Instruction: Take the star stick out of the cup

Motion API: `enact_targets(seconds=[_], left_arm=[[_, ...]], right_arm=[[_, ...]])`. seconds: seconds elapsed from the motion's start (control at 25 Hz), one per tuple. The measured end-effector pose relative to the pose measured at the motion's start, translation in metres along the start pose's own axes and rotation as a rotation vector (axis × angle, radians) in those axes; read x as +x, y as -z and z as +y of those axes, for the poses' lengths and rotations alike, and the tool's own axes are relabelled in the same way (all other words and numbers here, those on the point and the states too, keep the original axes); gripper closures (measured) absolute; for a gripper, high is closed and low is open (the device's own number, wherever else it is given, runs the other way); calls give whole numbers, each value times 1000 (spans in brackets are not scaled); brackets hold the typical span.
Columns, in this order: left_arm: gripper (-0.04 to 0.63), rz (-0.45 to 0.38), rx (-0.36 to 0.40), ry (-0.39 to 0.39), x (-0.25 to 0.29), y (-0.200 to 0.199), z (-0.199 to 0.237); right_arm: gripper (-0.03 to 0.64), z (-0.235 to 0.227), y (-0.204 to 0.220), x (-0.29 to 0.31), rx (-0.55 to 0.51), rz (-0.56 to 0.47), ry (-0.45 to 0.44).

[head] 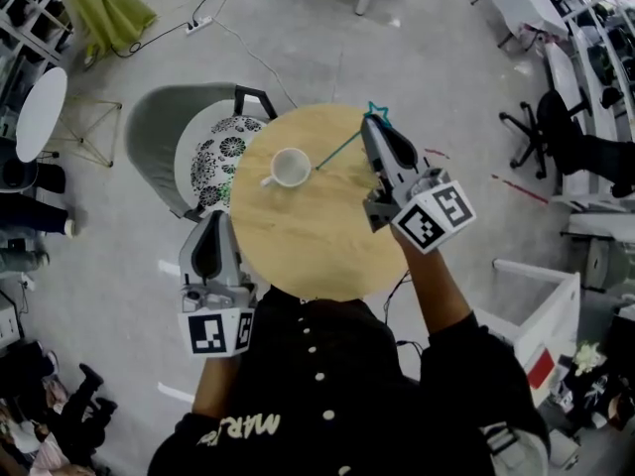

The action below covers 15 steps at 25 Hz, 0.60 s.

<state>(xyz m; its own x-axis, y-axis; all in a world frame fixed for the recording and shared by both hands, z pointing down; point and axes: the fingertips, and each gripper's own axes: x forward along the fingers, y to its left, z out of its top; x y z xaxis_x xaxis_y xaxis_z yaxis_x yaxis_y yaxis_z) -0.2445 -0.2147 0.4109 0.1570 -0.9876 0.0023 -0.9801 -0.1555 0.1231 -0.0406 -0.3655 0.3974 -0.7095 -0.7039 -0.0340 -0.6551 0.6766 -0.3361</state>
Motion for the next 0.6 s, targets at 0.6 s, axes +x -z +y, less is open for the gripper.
enact_targets(seconds=[0.6], left_arm=[[591,-55,48,21,1,-42,-16]], right_arm=[[598,2,-62,-120,-174,-128,242]])
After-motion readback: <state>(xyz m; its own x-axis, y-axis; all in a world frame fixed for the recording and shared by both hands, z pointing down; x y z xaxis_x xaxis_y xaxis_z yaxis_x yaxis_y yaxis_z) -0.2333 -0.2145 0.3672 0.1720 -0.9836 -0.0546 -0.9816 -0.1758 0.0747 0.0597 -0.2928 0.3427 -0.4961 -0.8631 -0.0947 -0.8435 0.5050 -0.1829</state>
